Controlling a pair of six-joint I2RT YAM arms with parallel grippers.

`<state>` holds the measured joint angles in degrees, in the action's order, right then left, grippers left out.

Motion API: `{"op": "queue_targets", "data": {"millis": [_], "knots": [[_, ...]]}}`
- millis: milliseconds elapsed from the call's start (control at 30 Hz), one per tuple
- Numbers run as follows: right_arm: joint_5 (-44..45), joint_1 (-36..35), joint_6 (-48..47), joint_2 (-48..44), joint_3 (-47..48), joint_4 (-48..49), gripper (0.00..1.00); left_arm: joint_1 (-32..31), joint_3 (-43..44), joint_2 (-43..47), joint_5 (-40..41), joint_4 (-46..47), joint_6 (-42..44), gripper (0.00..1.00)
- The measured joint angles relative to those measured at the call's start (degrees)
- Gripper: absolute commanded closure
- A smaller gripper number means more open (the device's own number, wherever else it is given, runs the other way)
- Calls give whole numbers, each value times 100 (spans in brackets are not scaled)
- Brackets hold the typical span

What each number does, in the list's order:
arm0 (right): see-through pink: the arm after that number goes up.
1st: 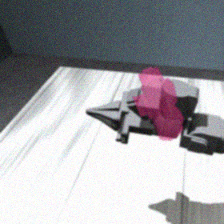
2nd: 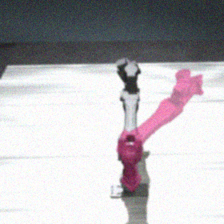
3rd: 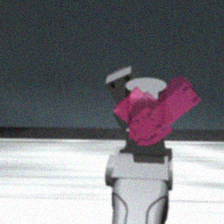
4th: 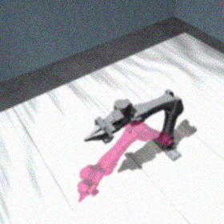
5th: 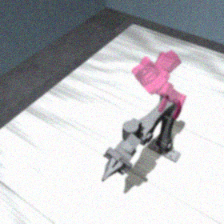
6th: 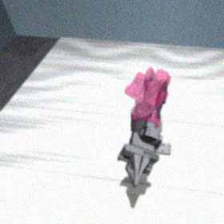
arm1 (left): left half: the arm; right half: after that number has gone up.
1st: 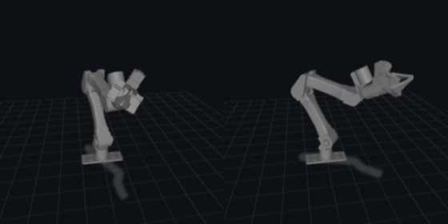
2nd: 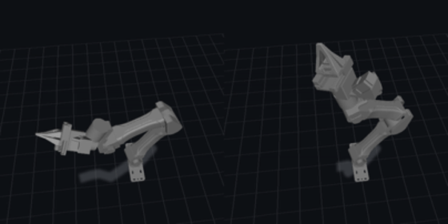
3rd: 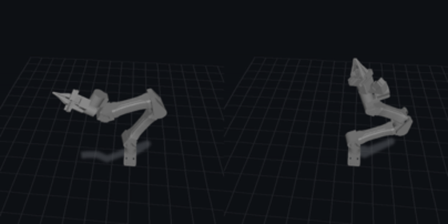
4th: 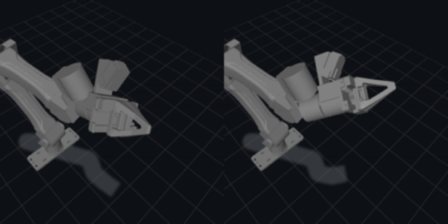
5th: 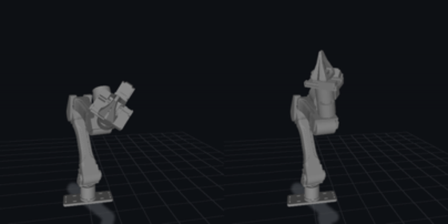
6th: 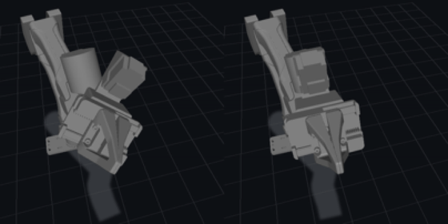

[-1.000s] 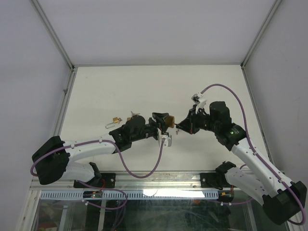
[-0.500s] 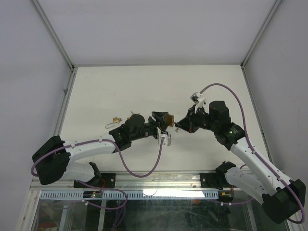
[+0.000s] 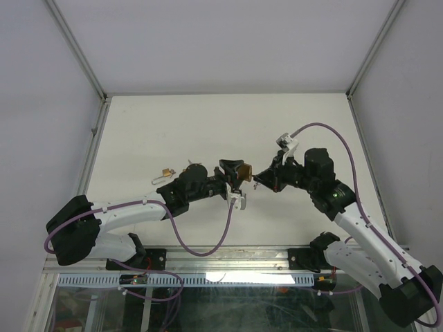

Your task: Unlock with the key

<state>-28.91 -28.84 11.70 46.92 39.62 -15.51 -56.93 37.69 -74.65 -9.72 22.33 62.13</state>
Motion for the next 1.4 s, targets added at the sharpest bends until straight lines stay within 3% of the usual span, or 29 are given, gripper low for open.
{"op": "queue_targets", "data": {"millis": [767, 800, 1000, 1033, 1133, 1333, 1400], "knots": [[129, -17, 221, 190, -234, 815, 100, 42, 4, -245, -59, 529, 68, 100], [127, -17, 205, 227, -234, 833, 95, 44, 4, -269, -42, 529, 94, 100], [269, -15, -107, 74, -212, 601, 2, -13, 11, -286, -205, 472, 332, 100], [306, -13, -120, 4, -197, 483, 1, -55, 17, -278, -258, 424, 361, 100], [442, -7, -350, -208, -20, 7, 2, -118, 22, -216, -319, 234, 428, 100], [299, -7, -426, -2, 227, -114, 33, -122, 31, -175, -389, 92, 459, 100], [232, -7, -402, 210, 227, -63, 36, -122, 35, -173, -387, 85, 461, 100]]}}
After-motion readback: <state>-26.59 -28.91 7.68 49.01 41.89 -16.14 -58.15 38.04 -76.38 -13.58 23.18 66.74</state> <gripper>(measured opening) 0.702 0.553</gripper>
